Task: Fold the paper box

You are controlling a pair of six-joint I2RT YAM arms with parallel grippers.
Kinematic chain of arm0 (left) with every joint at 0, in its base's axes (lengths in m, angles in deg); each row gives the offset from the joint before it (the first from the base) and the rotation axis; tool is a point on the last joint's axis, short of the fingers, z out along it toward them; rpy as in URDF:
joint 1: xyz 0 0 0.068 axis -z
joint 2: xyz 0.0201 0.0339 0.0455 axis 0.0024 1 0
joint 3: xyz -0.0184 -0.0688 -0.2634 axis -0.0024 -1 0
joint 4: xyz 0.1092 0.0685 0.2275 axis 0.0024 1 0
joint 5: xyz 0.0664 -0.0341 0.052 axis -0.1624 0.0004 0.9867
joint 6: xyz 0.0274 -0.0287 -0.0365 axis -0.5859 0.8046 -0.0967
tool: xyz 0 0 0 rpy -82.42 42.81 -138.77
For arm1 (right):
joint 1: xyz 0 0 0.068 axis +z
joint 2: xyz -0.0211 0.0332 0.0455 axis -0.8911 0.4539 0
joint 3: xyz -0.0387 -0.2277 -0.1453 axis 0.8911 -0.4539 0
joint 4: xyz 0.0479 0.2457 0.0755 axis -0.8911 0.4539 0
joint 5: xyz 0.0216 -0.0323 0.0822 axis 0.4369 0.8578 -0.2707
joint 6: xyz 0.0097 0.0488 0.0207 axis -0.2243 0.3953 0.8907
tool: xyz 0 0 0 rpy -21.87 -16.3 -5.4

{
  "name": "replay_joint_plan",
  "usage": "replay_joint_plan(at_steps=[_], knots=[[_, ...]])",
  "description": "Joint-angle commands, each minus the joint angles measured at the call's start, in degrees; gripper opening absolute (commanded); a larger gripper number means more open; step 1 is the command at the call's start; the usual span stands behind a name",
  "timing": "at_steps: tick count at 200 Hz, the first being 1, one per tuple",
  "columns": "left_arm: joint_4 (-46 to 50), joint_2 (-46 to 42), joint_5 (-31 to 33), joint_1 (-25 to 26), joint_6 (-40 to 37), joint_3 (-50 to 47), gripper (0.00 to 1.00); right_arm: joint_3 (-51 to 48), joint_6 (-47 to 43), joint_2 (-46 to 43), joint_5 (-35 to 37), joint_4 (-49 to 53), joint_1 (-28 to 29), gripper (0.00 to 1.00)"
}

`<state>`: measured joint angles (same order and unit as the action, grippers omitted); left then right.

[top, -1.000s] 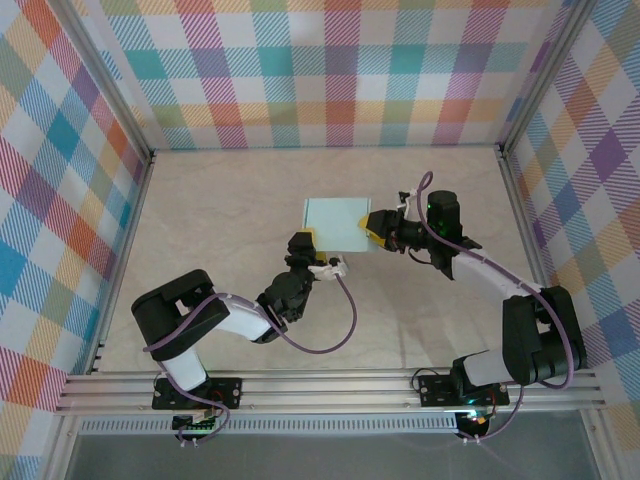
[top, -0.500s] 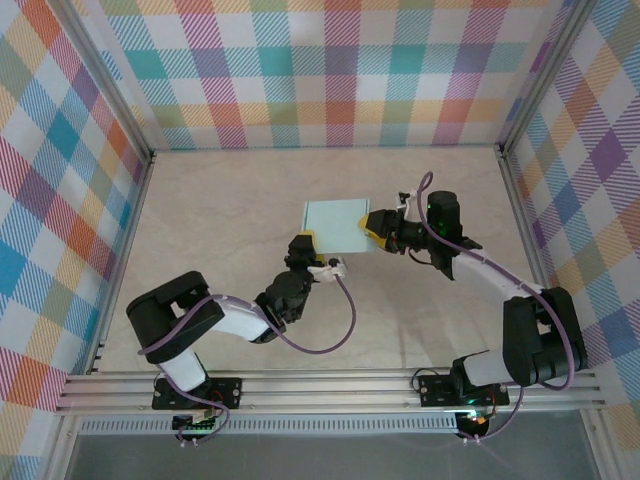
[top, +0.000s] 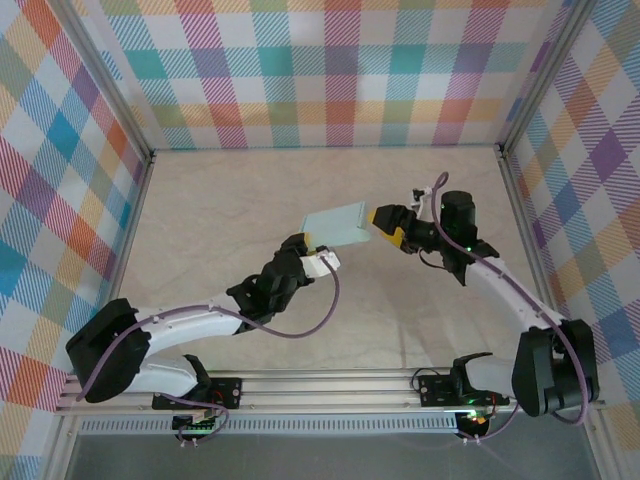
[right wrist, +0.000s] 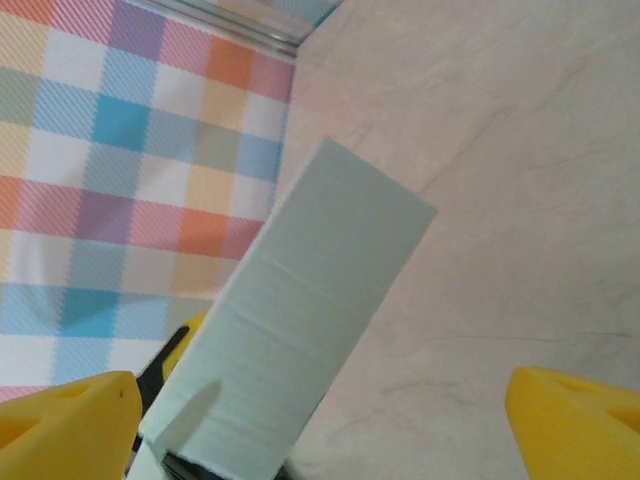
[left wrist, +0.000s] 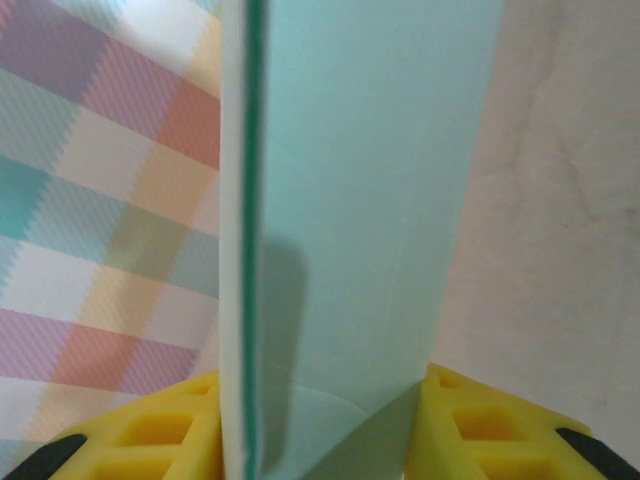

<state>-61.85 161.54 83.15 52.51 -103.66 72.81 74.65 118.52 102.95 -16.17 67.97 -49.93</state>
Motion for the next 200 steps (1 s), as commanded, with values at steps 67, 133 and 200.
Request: replay_joint_plan(at_steps=[67, 133, 200], knots=[[47.71, 2.26, -18.25, -4.07, 18.10, 17.09, 0.38, 9.54, -43.48, -13.62, 8.17, 28.56, -0.30, 0.94], [61.71, 6.61, -25.49, -5.02, 20.71, 23.05, 0.38, 10.95, -58.96, -12.87, 17.36, 37.38, 7.94, 0.77], [67.73, 11.14, -27.81, -5.75, 19.09, 26.05, 0.39, 12.40, -65.27, -3.02, 26.15, 35.33, 18.03, 0.45]])
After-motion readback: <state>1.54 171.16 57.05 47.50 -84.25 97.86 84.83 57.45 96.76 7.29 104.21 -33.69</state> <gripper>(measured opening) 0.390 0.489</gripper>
